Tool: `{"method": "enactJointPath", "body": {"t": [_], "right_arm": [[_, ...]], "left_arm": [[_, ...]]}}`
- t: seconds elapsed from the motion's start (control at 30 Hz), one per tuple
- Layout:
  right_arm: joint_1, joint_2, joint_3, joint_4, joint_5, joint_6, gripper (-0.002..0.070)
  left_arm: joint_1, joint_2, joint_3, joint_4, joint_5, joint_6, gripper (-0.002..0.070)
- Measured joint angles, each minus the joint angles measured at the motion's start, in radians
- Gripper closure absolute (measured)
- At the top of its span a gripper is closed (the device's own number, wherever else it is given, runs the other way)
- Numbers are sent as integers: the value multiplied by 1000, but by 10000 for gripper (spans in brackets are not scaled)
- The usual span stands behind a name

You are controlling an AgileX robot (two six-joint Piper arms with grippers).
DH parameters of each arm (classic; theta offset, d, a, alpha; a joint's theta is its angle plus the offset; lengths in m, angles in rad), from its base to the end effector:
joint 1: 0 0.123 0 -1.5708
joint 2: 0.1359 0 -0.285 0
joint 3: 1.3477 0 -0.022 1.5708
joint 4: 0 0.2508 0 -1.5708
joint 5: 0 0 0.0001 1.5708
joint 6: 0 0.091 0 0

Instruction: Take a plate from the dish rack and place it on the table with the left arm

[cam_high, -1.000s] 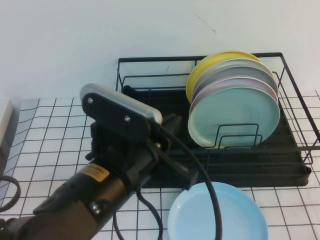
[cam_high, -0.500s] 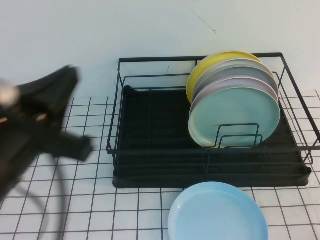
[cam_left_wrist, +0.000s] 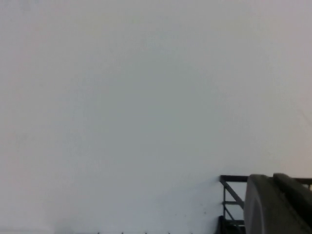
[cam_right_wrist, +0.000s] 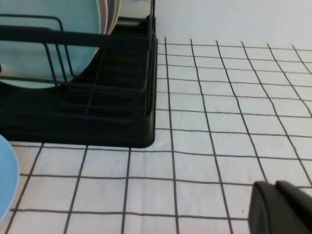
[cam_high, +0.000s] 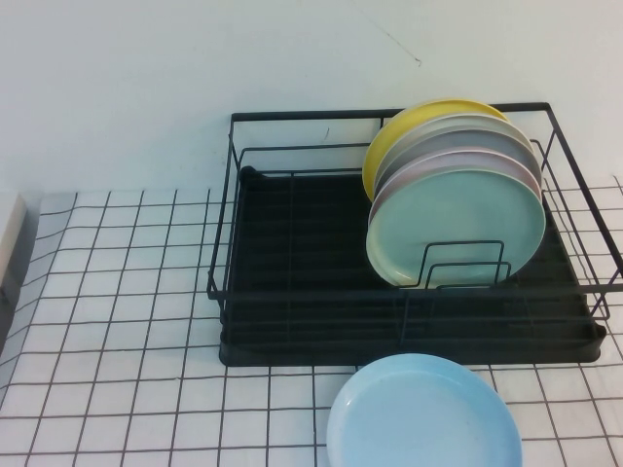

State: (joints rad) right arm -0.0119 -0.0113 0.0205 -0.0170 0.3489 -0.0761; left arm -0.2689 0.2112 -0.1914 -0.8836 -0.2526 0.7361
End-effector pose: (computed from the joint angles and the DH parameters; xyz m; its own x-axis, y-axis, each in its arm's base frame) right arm 0.0532 -0.0012 0.1755 -0.2680 -0.0888 -0.9593 -0.0072 0.9959 -0.0901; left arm 0.0699 -0.0011 0.2791 0.2072 -0.1907 -0.9595 0.1074 0.9793 -0.1714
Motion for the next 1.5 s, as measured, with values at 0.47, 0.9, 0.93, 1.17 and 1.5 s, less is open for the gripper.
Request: {"method": "enactJointPath", "body": {"t": [0.47, 0.9, 0.93, 1.17, 1.5], "right_arm": [[0, 0, 0, 0, 0, 0, 678], [0, 0, 0, 0, 0, 0, 678], [0, 0, 0, 0, 0, 0, 678], [0, 0, 0, 0, 0, 0, 678], [0, 0, 0, 0, 0, 0, 678]], "left_arm": [[126, -221, 213, 45, 30, -46, 677], [244, -225, 213, 702, 290, -576, 677], [244, -225, 213, 743, 341, -625, 677], [244, -225, 211, 853, 558, -791, 677], [244, -225, 211, 860, 563, -804, 678]]}}
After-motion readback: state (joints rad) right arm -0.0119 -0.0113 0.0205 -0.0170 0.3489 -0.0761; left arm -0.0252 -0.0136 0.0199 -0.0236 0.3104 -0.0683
